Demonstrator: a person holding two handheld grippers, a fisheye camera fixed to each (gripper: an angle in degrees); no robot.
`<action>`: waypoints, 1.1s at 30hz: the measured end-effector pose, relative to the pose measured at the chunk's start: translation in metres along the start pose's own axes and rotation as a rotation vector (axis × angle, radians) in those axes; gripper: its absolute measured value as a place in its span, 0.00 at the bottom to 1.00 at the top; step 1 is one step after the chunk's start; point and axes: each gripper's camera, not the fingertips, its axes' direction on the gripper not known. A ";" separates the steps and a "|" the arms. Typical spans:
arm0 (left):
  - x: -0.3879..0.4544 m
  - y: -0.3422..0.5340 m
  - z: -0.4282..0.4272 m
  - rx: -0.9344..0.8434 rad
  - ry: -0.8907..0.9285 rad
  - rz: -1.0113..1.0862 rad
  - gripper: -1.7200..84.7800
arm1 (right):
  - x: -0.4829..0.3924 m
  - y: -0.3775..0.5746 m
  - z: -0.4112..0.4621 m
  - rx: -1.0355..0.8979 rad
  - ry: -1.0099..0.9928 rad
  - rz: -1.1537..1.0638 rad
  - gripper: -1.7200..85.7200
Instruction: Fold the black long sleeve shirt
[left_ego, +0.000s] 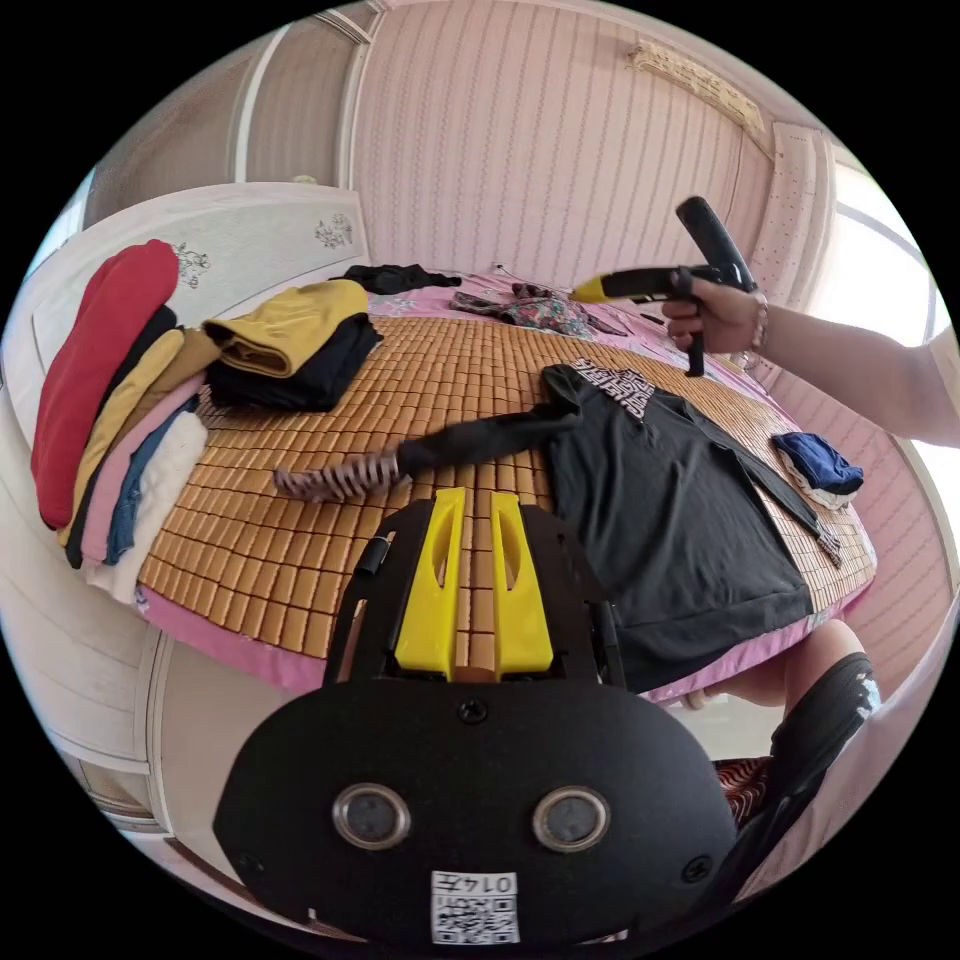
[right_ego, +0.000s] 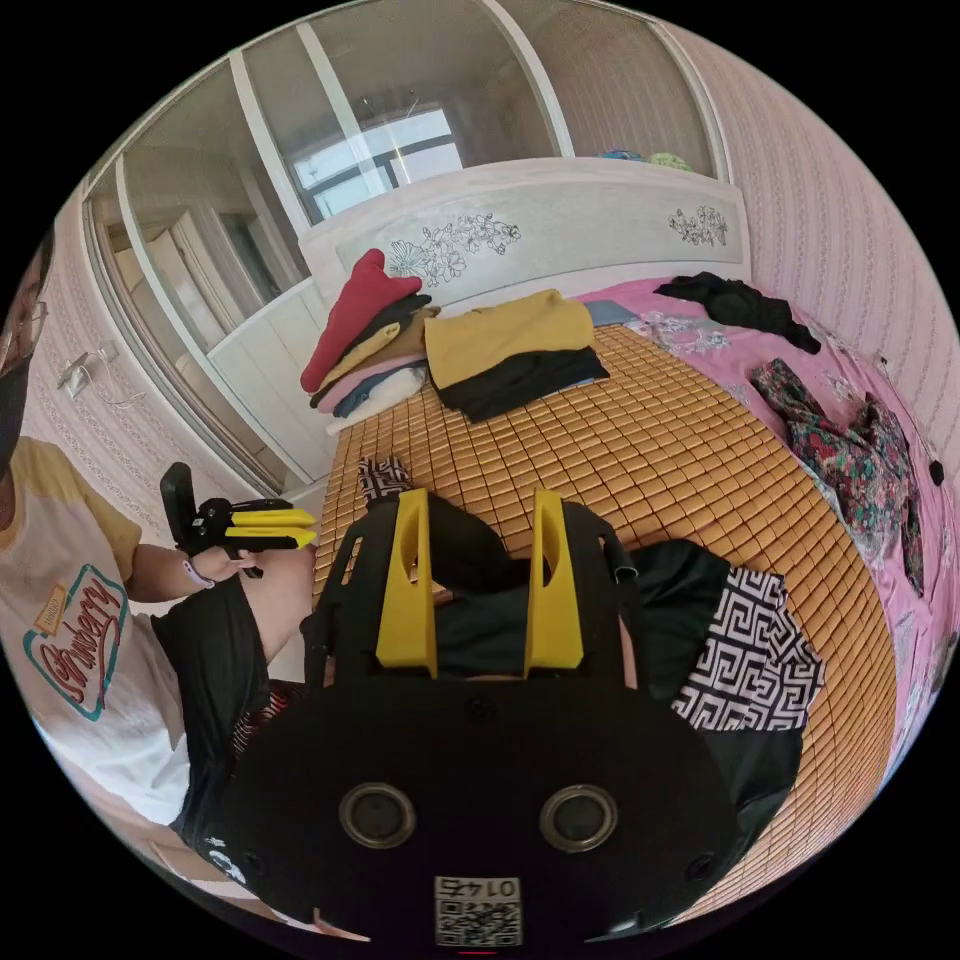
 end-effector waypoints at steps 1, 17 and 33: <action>-0.013 0.002 -0.006 0.004 -0.033 -0.016 0.08 | 0.002 0.005 0.004 -0.025 0.016 0.025 0.17; -0.085 -0.033 0.059 -0.328 -0.158 0.016 0.08 | 0.074 0.017 0.096 -0.138 0.229 0.669 0.06; -0.178 -0.087 -0.048 -0.152 0.142 -0.068 0.02 | 0.065 0.004 0.038 0.107 0.150 0.504 0.06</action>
